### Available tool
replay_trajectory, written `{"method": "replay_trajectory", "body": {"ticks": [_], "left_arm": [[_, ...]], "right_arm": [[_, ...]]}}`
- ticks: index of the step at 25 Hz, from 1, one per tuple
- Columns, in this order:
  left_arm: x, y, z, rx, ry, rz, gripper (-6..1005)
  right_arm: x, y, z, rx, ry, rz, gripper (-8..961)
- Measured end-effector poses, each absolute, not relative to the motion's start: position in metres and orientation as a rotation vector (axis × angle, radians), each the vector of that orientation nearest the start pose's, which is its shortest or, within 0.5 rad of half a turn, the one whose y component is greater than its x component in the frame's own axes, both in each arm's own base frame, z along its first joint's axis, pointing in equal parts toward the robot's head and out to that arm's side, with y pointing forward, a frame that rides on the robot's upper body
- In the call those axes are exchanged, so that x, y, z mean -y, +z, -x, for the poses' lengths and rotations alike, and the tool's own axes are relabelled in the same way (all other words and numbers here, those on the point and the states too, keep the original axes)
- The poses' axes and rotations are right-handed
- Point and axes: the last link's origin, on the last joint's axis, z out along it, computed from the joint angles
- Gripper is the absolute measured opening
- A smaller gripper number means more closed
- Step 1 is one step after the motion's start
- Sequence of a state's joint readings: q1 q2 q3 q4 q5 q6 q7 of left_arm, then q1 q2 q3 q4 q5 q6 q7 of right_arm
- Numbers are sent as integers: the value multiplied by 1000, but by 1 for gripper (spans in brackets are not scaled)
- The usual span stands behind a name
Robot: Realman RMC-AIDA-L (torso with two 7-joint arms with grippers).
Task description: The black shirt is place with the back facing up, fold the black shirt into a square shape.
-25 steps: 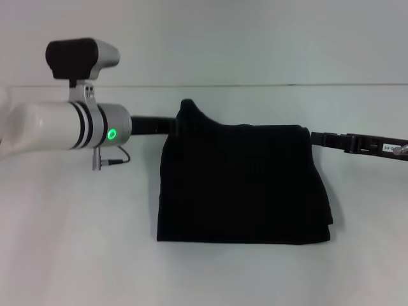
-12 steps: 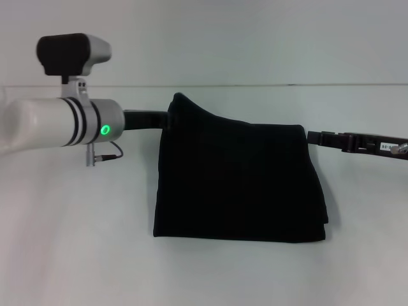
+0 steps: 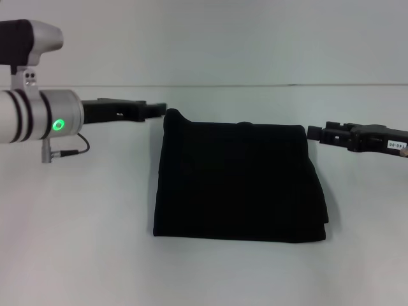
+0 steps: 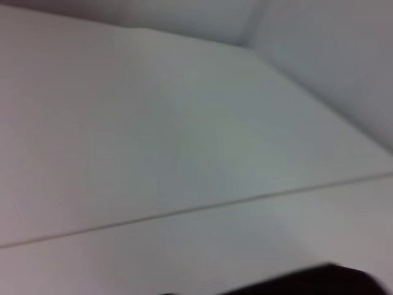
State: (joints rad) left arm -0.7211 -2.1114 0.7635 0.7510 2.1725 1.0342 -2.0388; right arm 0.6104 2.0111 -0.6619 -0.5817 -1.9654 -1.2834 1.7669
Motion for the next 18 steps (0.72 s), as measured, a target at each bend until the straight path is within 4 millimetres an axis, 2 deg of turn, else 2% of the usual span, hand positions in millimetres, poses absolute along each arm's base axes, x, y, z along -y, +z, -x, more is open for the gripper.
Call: {"method": "replay_trajectory", "body": {"ticks": [5,10,14,18], "left_arm": [[-400,1,212,905,-531,2547,468],[-380,-16,202,621,-537,2737,673],[-375,-25,200,460,-526,2773,854],[-375,-25,201,419,-517,2774,941]], "right_arm": [[-379,22,-271,-891,645,2483,716],[-375,15,-263,-721,616,2579,710],[-374,12,-258,-667,580,2622,706],[-376,15,-256,-644,554,2629,705]]}}
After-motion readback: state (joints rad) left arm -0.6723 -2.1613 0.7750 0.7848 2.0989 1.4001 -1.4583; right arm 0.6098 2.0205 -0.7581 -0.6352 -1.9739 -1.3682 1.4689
